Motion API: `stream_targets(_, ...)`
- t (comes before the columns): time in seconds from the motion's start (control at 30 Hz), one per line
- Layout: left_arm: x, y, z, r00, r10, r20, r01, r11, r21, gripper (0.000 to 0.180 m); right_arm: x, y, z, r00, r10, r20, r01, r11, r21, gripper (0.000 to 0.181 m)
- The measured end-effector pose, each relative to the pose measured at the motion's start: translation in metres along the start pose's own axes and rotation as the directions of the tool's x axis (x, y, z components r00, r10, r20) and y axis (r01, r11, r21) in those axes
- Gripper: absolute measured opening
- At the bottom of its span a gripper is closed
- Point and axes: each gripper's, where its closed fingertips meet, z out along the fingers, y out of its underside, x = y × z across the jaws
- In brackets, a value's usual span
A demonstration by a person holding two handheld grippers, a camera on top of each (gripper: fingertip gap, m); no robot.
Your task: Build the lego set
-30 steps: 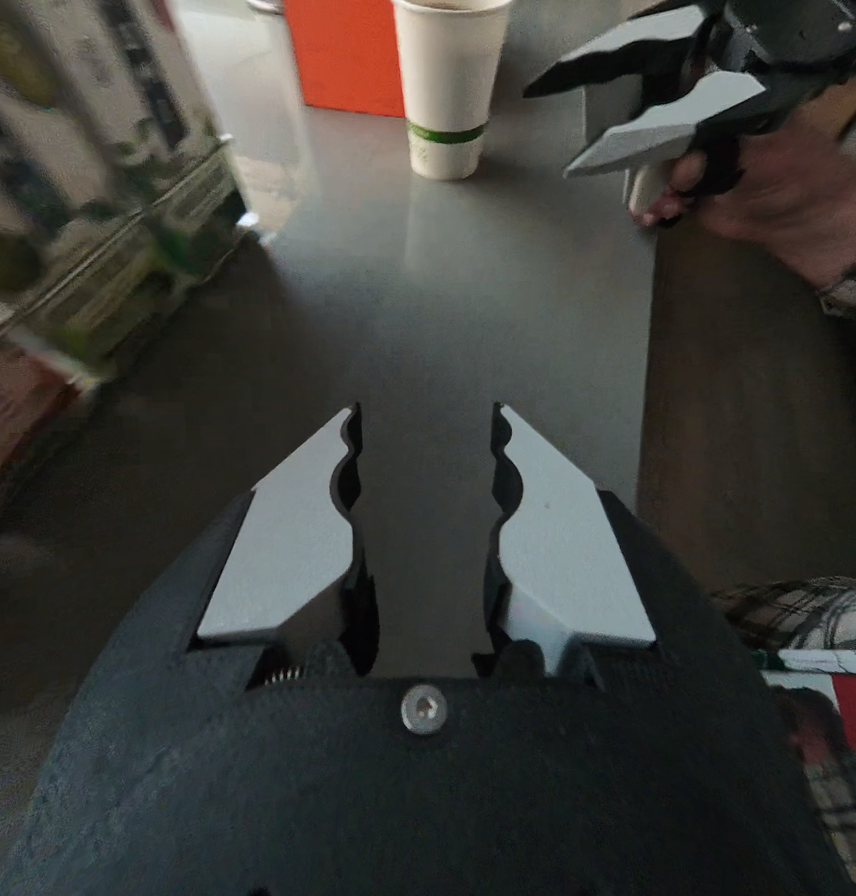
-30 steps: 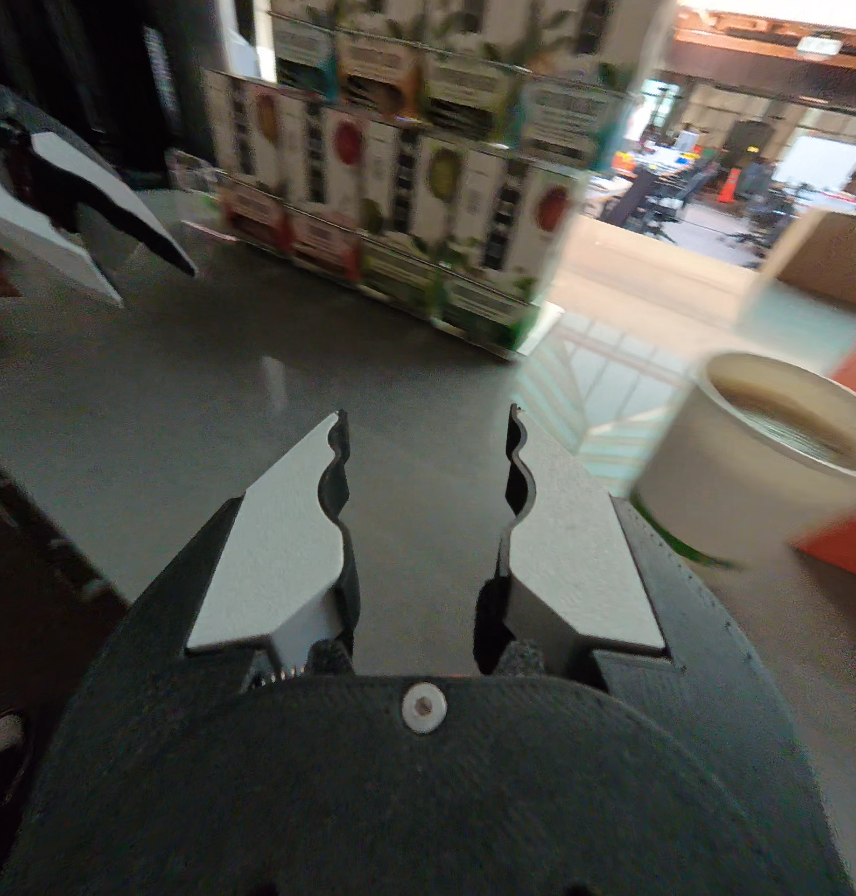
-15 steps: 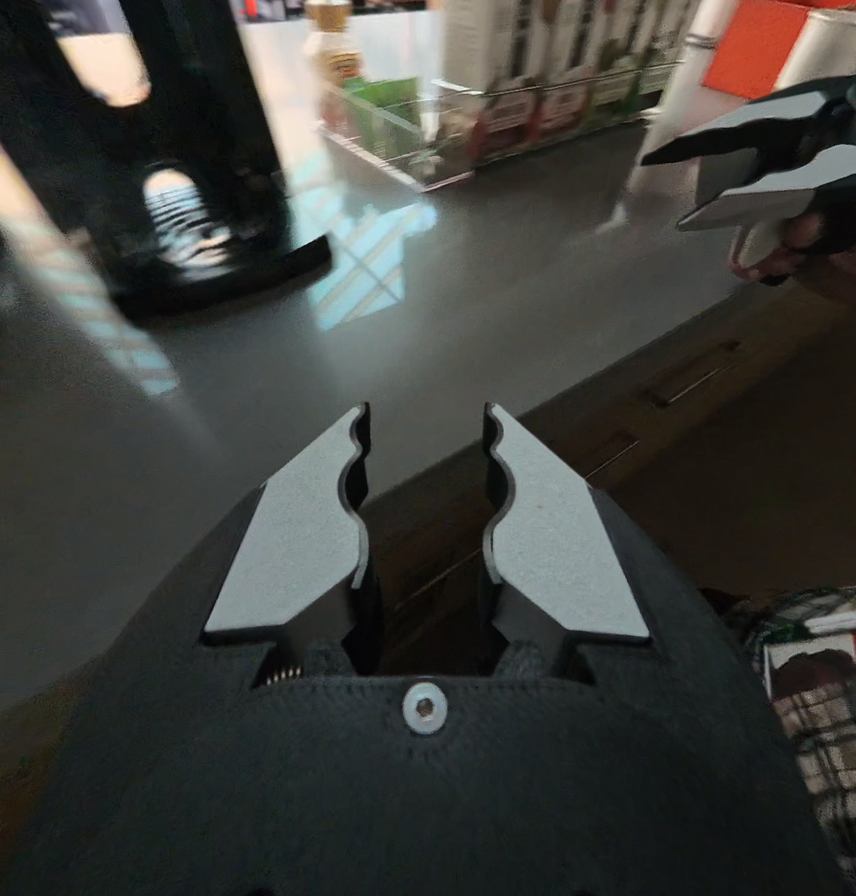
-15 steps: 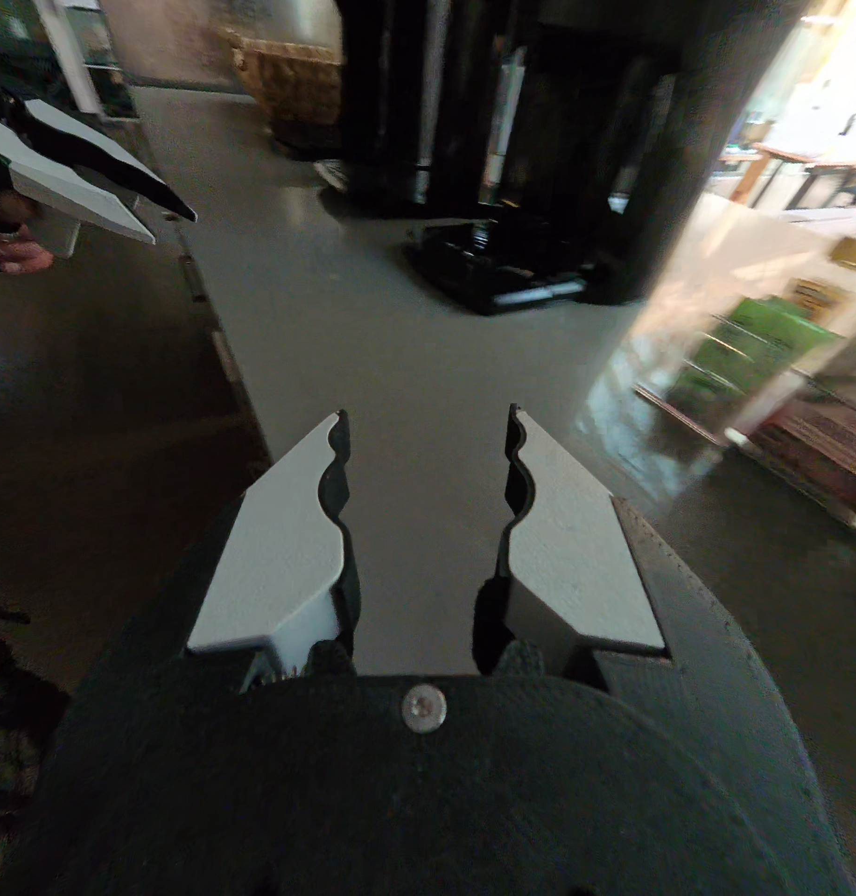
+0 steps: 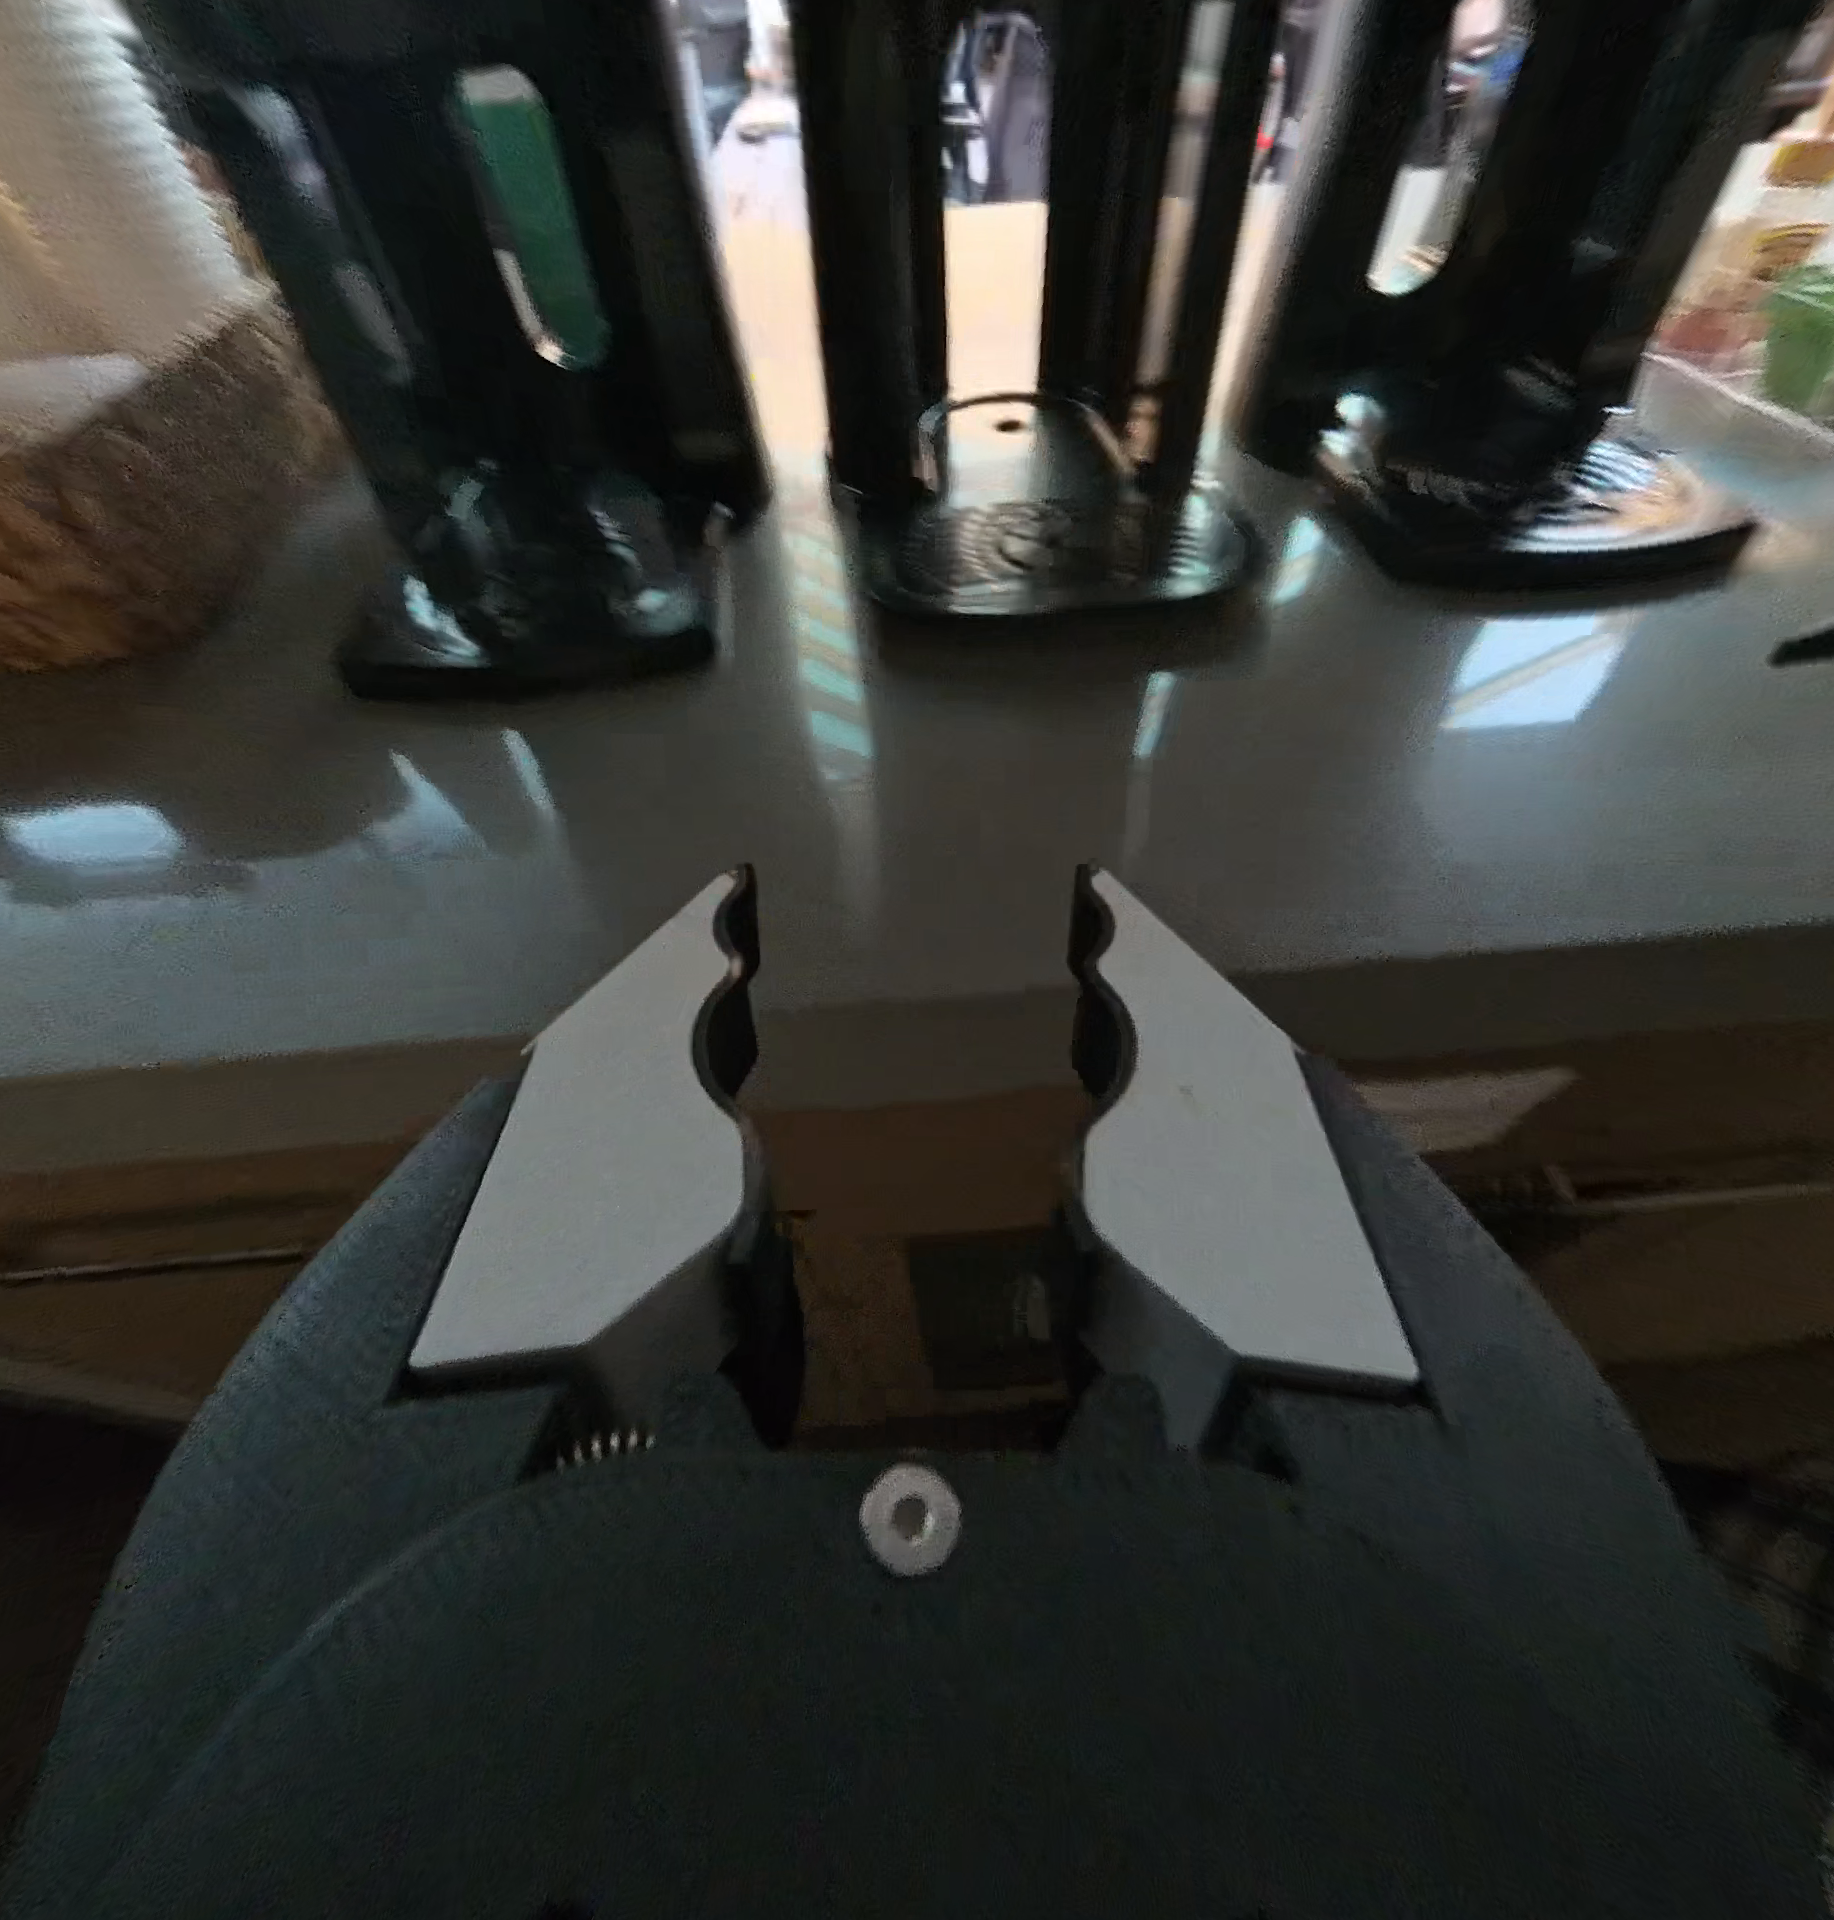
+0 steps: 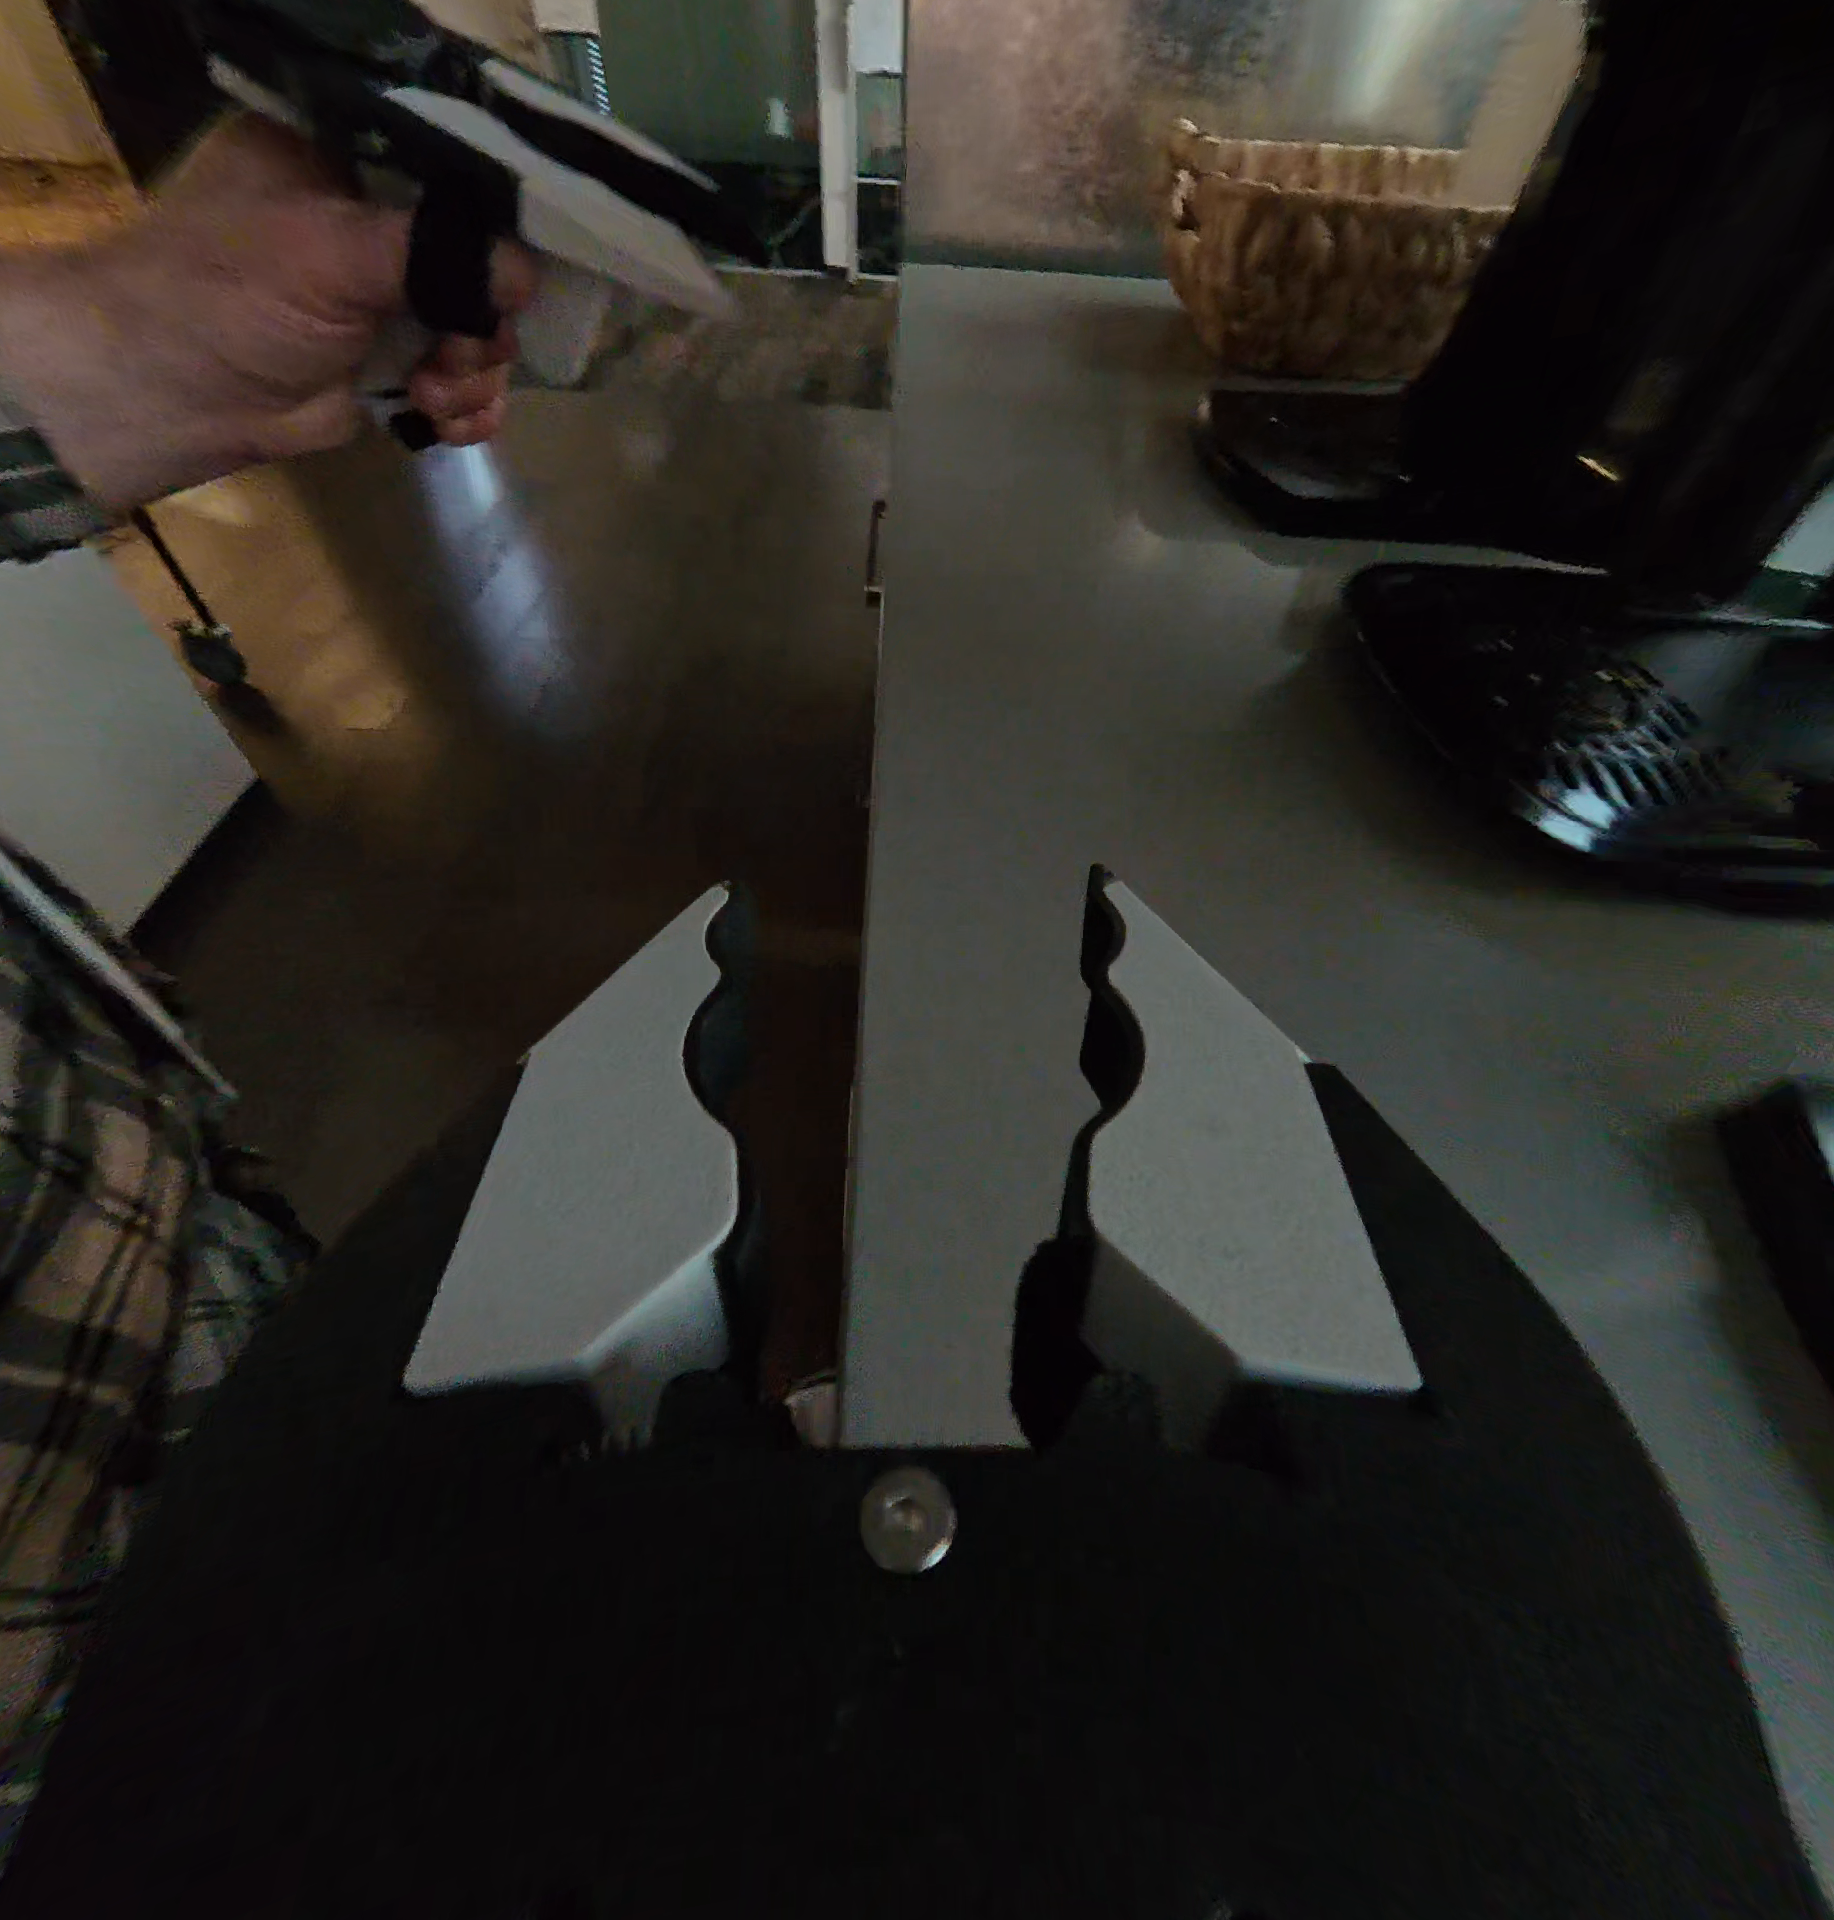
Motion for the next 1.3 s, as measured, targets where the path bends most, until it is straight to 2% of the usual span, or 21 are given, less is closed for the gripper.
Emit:
stream_targets(0.2, -0.128, -0.065, 0.045, 0.994, 0.051, 0.096, -0.051, 0.999, -0.002, 0.075, 0.021, -0.027, 0.076, 0.995, 0.028, 0.099, -0.031, 0.999, 0.027, 0.059)
stream_targets(0.3, -0.188, -0.120, 0.077, 0.980, 0.161, 0.115, -0.166, 0.986, 0.034, 0.066, 0.031, -0.029, 0.101, 0.992, 0.035, 0.121, -0.035, 0.999, -0.001, 0.059)
stream_targets(0.4, -0.251, -0.169, 0.119, 0.955, 0.269, 0.123, -0.272, 0.962, 0.012, 0.053, 0.044, -0.031, 0.115, 0.995, 0.055, 0.087, -0.054, 0.998, -0.013, 0.056)
stream_targets(0.63, -0.401, -0.265, 0.247, 0.864, 0.491, 0.111, -0.479, 0.870, -0.119, 0.040, 0.070, -0.021, 0.128, 0.992, 0.066, -0.107, -0.076, 0.993, -0.086, 0.054)
stream_targets(0.83, -0.494, -0.289, 0.348, 0.812, 0.584, -0.004, -0.563, 0.781, -0.271, 0.044, 0.090, -0.009, 0.135, 0.943, 0.062, -0.328, -0.123, 0.978, -0.167, 0.053)
stream_targets(1.0, -0.511, -0.269, 0.389, 0.756, 0.636, -0.154, -0.641, 0.670, -0.374, 0.027, 0.099, -0.002, 0.138, 0.895, 0.049, -0.443, -0.156, 0.965, -0.210, 0.052)
stream_targets(1.13, -0.510, -0.273, 0.393, 0.752, 0.633, -0.183, -0.652, 0.671, -0.354, 0.009, 0.104, -0.001, 0.136, 0.867, 0.054, -0.495, -0.178, 0.962, -0.207, 0.050)
stream_targets(1.3, -0.507, -0.280, 0.389, 0.752, 0.630, -0.194, -0.657, 0.690, -0.303, 0.005, 0.107, 0.002, 0.136, 0.852, 0.038, -0.522, -0.183, 0.956, -0.229, 0.048)
